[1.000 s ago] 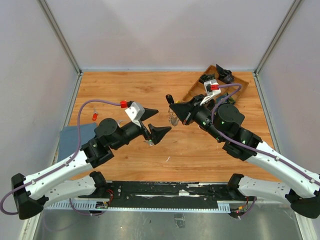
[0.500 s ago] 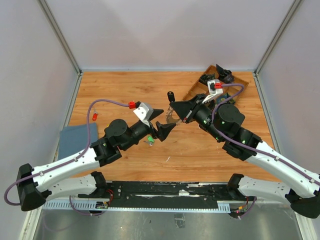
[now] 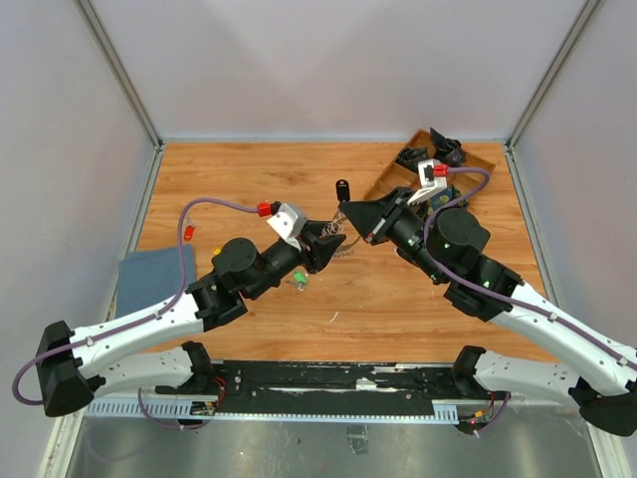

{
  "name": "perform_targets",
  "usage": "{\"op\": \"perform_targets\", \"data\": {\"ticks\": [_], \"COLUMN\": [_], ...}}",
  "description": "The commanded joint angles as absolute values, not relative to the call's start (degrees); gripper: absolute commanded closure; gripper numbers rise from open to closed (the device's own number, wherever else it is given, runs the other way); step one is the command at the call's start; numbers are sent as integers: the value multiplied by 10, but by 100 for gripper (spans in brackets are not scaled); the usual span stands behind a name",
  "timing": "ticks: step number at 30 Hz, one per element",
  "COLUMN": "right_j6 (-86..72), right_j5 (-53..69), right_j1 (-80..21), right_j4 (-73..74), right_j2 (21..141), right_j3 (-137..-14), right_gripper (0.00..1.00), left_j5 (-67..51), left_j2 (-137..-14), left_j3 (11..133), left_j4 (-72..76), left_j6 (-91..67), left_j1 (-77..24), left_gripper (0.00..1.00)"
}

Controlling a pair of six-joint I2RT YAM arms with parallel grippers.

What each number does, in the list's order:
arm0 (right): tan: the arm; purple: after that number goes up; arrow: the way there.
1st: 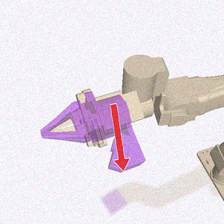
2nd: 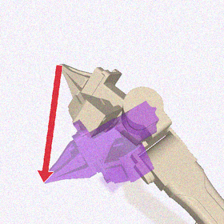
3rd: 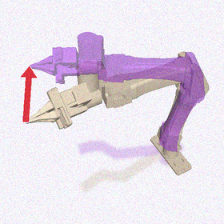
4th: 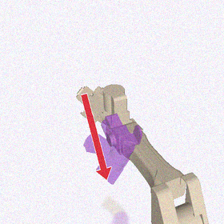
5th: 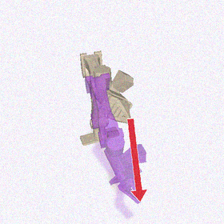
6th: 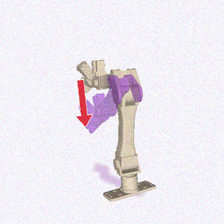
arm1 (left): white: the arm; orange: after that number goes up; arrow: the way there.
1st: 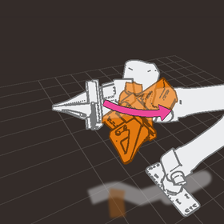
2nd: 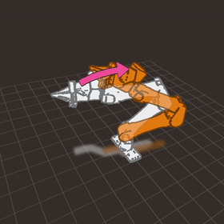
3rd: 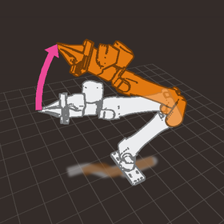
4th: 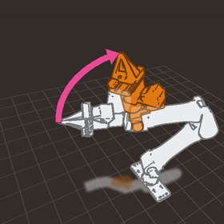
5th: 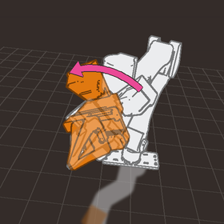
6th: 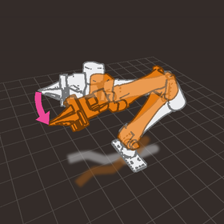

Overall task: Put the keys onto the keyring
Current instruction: Pick up the keyring from the center of the board.

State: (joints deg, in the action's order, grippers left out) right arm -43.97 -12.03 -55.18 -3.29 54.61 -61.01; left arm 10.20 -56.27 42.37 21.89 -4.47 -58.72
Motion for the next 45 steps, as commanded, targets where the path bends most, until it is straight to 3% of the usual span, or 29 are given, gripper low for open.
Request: {"op": "perform_targets", "data": {"ticks": [1,14,22,26,29,36,45], "right_j6": [-479,-464,-382,-284,-210,61,385], "right_j5": [-135,-173,-235,-295,-302,-105,160], "right_j1": [-546,-546,-545,-532,-530,-530,-551], "right_j4": [-65,-52,-26,49,74,67,-5], "right_j2": [526,508,501,514,493,408,350], "right_j3": [-602,-578,-581,-609,-604,-533,-444], "right_gripper": [99,94,83,61,55,55,58], "left_j5": [118,118,76,39,44,83,88], "left_j2": [-566,-536,-530,-535,-537,-556,-574], "left_j3": [418,422,445,480,504,562,601], "left_j4": [252,219,164,73,-4,-139,-190], "left_j6": [-46,-41,-39,-49,-70,-125,-158], "left_j1": [-593,-593,-592,-593,-593,-593,-593], "left_gripper": [58,99,99,99,99,99,100]}}
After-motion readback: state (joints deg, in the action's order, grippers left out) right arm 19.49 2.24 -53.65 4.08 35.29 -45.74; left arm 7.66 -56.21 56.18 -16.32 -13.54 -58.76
